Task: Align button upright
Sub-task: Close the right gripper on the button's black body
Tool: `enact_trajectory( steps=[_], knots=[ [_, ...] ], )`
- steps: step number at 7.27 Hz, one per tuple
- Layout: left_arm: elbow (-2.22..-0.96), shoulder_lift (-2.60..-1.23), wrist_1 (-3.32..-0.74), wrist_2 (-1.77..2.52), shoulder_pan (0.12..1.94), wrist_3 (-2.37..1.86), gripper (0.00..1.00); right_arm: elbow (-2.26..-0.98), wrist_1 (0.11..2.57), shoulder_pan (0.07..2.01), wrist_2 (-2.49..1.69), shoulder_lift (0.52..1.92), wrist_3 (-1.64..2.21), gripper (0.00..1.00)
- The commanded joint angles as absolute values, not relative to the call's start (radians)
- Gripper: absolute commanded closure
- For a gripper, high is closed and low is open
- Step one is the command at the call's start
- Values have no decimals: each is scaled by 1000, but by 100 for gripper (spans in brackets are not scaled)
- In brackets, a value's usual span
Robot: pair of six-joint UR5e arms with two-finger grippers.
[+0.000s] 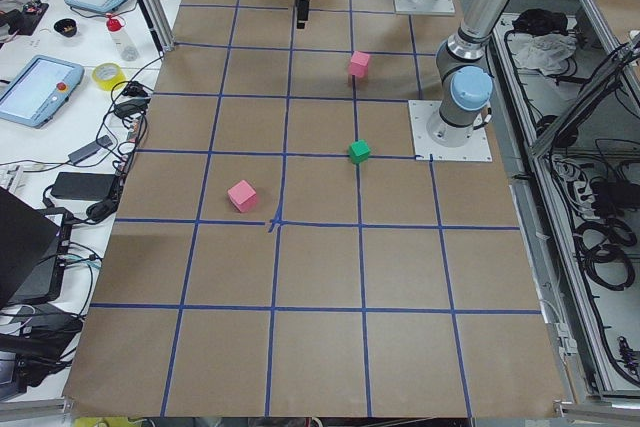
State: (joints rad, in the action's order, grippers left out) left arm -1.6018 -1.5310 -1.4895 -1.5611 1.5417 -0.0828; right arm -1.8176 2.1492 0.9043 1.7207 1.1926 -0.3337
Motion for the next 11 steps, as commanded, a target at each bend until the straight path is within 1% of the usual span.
enact_trajectory(
  steps=[1, 3, 5, 7, 9, 11],
  knots=[
    [-1603, -1531, -1489, -1562, 1542, -83, 0, -1806, 2149, 904, 1718, 1195, -336, 0],
    [-1603, -1531, -1489, -1560, 1542, -83, 0, -1795, 2152, 904, 1706, 1190, -331, 0],
    [-1603, -1529, -1489, -1560, 1542, -83, 0, -1725, 2160, 904, 1650, 1174, -330, 0],
    [-1603, -1529, -1490, -1562, 1542, -83, 0, -1663, 2161, 904, 1553, 1109, -322, 0],
    [-1603, -1529, -1491, -1562, 1542, -83, 0, -1661, 2151, 914, 1540, 1112, -286, 0],
    [-1603, -1528, -1491, -1562, 1542, -83, 0, -1670, 2149, 971, 1560, 1129, -244, 0]
  ],
)
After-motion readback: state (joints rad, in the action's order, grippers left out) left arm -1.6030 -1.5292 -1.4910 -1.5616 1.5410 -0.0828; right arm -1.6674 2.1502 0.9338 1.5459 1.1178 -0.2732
